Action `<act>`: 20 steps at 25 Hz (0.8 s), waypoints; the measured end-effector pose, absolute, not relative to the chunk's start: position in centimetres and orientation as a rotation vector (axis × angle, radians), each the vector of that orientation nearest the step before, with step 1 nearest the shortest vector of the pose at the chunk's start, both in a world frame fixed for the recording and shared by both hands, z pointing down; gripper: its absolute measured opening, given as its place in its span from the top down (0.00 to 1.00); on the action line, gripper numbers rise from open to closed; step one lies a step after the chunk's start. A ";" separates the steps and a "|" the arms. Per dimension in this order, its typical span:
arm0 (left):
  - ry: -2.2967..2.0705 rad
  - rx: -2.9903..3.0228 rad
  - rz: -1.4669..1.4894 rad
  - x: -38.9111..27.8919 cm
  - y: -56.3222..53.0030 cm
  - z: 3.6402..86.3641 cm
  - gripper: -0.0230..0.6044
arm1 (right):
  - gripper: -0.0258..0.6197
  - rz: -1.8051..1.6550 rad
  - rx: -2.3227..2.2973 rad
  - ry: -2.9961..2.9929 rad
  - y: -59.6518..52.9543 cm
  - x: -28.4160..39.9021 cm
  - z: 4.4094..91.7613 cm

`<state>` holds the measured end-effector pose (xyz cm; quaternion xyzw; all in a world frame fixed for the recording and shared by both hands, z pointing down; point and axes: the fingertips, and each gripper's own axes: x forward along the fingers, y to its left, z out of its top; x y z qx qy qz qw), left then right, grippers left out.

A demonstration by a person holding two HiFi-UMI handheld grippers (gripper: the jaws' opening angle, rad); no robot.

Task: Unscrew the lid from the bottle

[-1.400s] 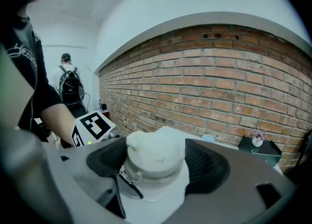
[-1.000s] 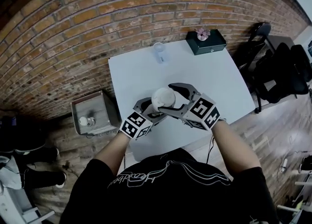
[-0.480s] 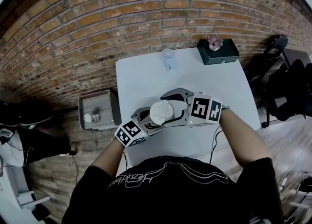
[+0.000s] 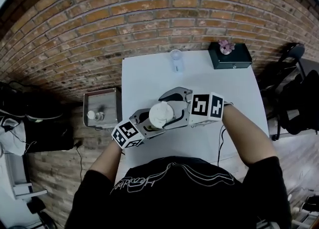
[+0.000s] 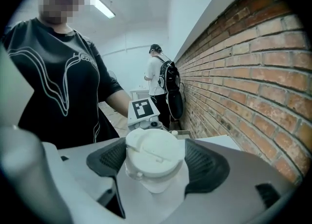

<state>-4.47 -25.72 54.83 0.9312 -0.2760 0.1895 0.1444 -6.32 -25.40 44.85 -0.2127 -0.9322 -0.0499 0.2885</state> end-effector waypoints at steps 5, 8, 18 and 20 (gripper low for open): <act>-0.846 2.658 0.516 -4.5 -25.6 54.9 0.38 | 0.36 -0.094 -0.388 -2.557 -25.2 -6.2 44.6; -0.877 2.640 0.514 -4.6 -25.6 54.8 0.38 | 0.33 -0.045 -0.246 -2.596 -25.2 -6.5 44.0; -0.996 2.608 0.440 -4.3 -25.9 54.5 0.38 | 0.30 0.135 0.155 -2.700 -25.7 -7.2 44.7; -1.005 2.610 0.433 -4.2 -25.8 54.5 0.38 | 0.32 0.123 0.194 -2.702 -25.8 -7.2 44.8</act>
